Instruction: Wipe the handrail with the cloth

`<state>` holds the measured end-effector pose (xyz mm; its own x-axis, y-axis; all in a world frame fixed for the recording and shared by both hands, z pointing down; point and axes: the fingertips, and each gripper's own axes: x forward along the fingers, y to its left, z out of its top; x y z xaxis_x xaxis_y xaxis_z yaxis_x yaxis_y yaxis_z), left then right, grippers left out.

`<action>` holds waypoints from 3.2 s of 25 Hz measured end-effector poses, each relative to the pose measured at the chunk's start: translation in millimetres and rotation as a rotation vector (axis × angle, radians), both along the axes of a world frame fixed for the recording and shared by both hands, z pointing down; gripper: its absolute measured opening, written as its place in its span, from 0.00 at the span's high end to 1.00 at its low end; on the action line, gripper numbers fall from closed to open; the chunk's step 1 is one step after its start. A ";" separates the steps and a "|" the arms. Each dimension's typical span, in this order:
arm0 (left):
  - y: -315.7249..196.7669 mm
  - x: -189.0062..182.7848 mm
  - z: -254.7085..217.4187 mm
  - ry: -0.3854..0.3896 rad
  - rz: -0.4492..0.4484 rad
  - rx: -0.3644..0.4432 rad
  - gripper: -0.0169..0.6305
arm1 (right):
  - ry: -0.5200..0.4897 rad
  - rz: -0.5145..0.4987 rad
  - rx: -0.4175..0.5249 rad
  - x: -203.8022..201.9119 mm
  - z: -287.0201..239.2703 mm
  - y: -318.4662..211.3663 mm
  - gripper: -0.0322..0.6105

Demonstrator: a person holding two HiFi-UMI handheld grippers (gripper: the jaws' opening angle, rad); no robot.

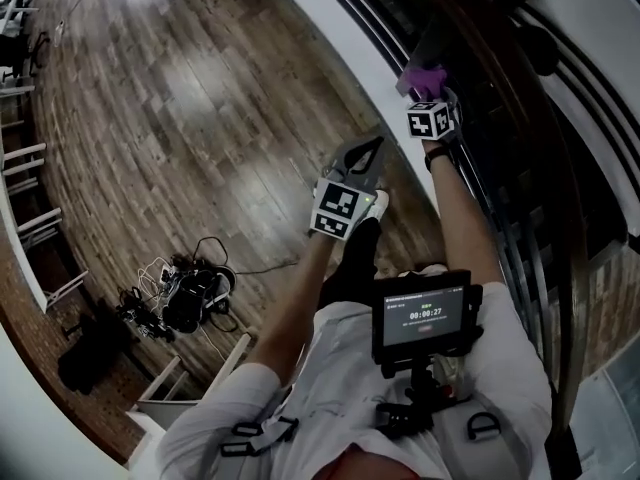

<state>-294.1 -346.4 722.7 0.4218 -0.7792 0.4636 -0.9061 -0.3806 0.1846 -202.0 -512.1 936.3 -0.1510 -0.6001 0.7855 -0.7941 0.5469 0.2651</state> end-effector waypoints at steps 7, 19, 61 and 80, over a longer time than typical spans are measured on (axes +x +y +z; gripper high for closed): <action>3.2 10.3 -11.7 0.010 0.030 -0.007 0.98 | -0.031 0.048 -0.029 16.9 10.6 -7.2 0.81; 9.3 35.7 0.5 0.035 0.114 -0.046 0.98 | -0.047 0.136 -0.012 48.9 9.6 26.9 0.81; 138.1 309.4 11.1 0.064 0.651 -0.082 0.98 | -0.090 0.526 -0.065 320.7 9.8 277.3 0.82; 220.9 433.8 21.9 0.038 0.917 -0.113 0.98 | -0.114 0.737 -0.078 458.7 4.7 392.9 0.81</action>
